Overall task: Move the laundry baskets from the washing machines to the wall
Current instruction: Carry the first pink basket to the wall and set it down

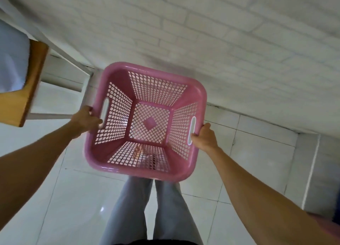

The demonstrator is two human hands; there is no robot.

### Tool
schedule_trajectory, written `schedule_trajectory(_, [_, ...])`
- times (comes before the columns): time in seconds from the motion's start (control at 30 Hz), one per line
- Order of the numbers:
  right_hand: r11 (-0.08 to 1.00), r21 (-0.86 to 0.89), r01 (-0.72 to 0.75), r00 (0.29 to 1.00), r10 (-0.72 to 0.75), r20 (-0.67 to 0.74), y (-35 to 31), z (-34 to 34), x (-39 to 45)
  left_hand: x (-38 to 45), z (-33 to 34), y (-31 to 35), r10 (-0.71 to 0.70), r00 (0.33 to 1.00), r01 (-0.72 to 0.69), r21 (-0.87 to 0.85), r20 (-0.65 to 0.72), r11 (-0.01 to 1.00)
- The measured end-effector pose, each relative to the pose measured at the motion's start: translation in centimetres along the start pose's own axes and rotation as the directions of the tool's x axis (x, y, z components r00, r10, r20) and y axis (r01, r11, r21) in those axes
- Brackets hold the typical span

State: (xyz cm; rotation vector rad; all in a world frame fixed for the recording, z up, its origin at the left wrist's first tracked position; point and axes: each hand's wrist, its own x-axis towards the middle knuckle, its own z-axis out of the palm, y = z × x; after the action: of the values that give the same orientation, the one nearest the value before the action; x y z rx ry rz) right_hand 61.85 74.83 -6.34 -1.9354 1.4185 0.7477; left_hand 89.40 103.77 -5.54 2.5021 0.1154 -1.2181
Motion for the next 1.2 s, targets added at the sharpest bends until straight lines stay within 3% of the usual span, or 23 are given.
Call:
schedule_trajectory(0.13, [0.998,-0.054,0.017,1.0,-0.017,0.002,1.0,1.3,3.6,3.5,2.0,0.2,0.045,0.999,-0.044,0.031,-0.022,0.999])
schedule_trajectory(0.4, [1.0,0.017,0.006,0.999,-0.005,-0.037,0.6,2.7,8.0,8.1,5.3,1.7,0.086,0.992,-0.079,0.075,-0.097,0.994])
schedule_trajectory(0.7, [0.999,0.035,0.01,0.997,-0.008,-0.074,1.9,4.0,9.0,7.4,6.4,2.6,0.214,0.964,-0.184,0.187,-0.159,0.965])
schedule_trajectory(0.87, [0.999,0.044,-0.014,0.999,0.017,-0.05,1.4,4.6,9.3,7.2,7.2,3.2,0.197,0.96,-0.154,0.21,-0.201,0.965])
schedule_trajectory(1.07, [0.994,0.093,-0.051,0.997,0.045,0.062,0.6,3.4,5.7,0.1,7.9,5.1,0.133,0.956,-0.112,0.095,-0.261,0.989])
schedule_trajectory(1.2, [0.997,0.058,0.059,0.989,-0.066,0.134,-0.6,1.4,0.6,-6.9,8.2,5.2,0.235,0.957,-0.217,0.117,-0.169,0.969])
